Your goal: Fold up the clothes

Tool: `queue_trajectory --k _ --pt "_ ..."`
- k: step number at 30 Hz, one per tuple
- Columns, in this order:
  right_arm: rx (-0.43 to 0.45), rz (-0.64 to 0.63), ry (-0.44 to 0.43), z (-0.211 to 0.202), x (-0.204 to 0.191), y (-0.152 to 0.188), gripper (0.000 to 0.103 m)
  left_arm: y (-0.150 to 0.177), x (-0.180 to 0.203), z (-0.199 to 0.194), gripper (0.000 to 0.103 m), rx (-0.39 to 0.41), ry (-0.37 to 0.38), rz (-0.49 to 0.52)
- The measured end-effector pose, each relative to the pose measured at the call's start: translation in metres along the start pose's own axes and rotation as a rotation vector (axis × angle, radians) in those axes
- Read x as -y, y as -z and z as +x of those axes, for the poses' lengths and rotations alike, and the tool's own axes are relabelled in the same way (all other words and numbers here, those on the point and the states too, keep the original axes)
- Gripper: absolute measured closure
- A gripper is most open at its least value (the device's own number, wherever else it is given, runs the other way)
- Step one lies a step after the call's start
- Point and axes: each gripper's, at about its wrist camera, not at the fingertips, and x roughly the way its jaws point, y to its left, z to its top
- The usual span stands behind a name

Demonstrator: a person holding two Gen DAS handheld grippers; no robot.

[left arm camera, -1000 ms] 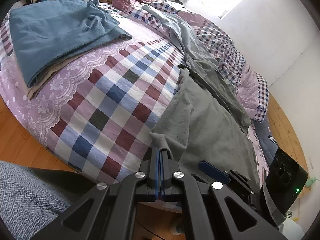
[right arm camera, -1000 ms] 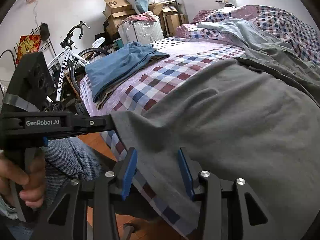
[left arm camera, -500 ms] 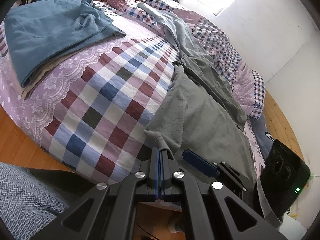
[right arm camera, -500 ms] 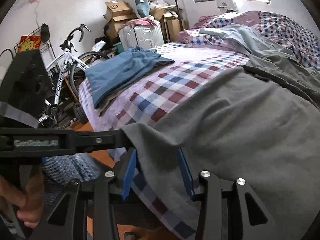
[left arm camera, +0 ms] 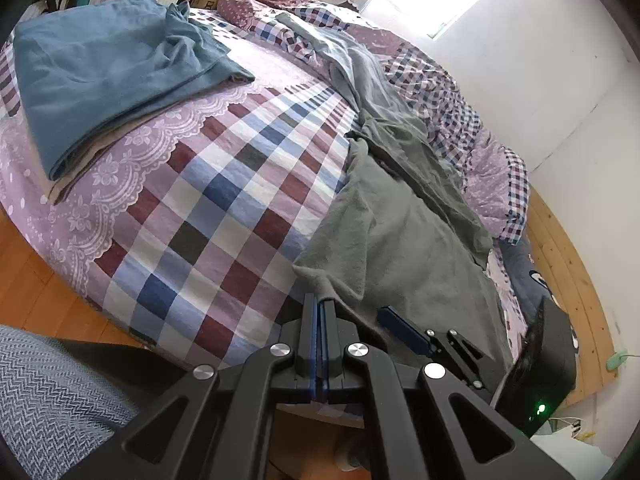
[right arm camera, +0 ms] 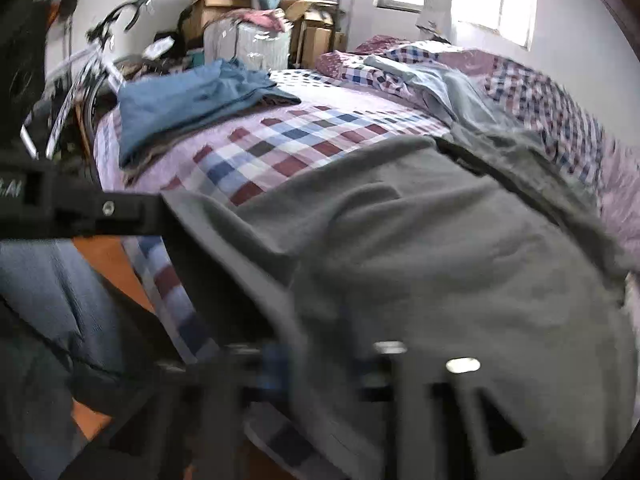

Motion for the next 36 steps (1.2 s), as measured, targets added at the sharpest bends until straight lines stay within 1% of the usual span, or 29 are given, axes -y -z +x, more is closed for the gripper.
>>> queue_trajectory --k 1,3,5,8,10,12,14,16,18,19,21,22,26,29,33,36 --pt "-0.001 -0.016 0.0 -0.002 0.0 -0.001 0.103 0.001 0.001 0.003 0.103 -0.018 -0.016 0.009" --pt "0.025 -0.037 -0.017 -0.015 0.002 -0.005 0.103 0.004 0.003 0.009 0.103 -0.056 -0.06 0.031" --pt "0.044 -0.05 -0.035 -0.025 0.004 -0.01 0.103 0.007 0.005 0.016 0.103 -0.097 -0.071 0.043" --pt "0.056 -0.03 -0.074 -0.038 0.011 -0.012 0.103 0.014 0.012 0.027 0.099 -0.161 -0.094 0.087" --pt "0.055 -0.005 -0.089 -0.042 0.017 -0.011 0.103 0.019 0.02 0.03 0.096 -0.178 -0.116 0.135" --pt "0.051 0.021 -0.103 -0.043 0.022 -0.011 0.103 0.023 0.027 0.033 0.087 -0.189 -0.131 0.177" --pt "0.052 0.044 -0.118 -0.043 0.026 -0.012 0.103 0.026 0.03 0.035 0.081 -0.193 -0.149 0.198" --pt "0.058 0.049 -0.122 -0.046 0.027 -0.013 0.103 0.025 0.03 0.036 0.078 -0.189 -0.168 0.207" --pt "0.065 0.053 -0.126 -0.048 0.027 -0.014 0.103 0.026 0.03 0.037 0.071 -0.185 -0.186 0.217" --pt "0.069 0.058 -0.13 -0.049 0.028 -0.015 0.103 0.026 0.031 0.037 0.07 -0.183 -0.195 0.222" --pt "0.076 0.066 -0.137 -0.052 0.03 -0.016 0.103 0.027 0.031 0.038 0.059 -0.179 -0.213 0.232" --pt "0.079 0.07 -0.14 -0.053 0.031 -0.017 0.103 0.027 0.031 0.038 0.057 -0.177 -0.222 0.237" --pt "0.086 0.084 -0.138 -0.055 0.035 -0.019 0.103 0.029 0.035 0.046 0.056 -0.194 -0.252 0.276" --pt "0.084 0.09 -0.11 -0.057 0.042 -0.019 0.103 0.03 0.036 0.05 0.056 -0.208 -0.259 0.293" --pt "0.03 0.136 -0.072 -0.05 0.062 -0.013 0.103 0.032 0.036 0.051 0.056 -0.216 -0.254 0.301" --pt "-0.041 0.166 -0.043 -0.038 0.076 -0.004 0.103 0.033 0.036 0.051 0.056 -0.222 -0.25 0.307"
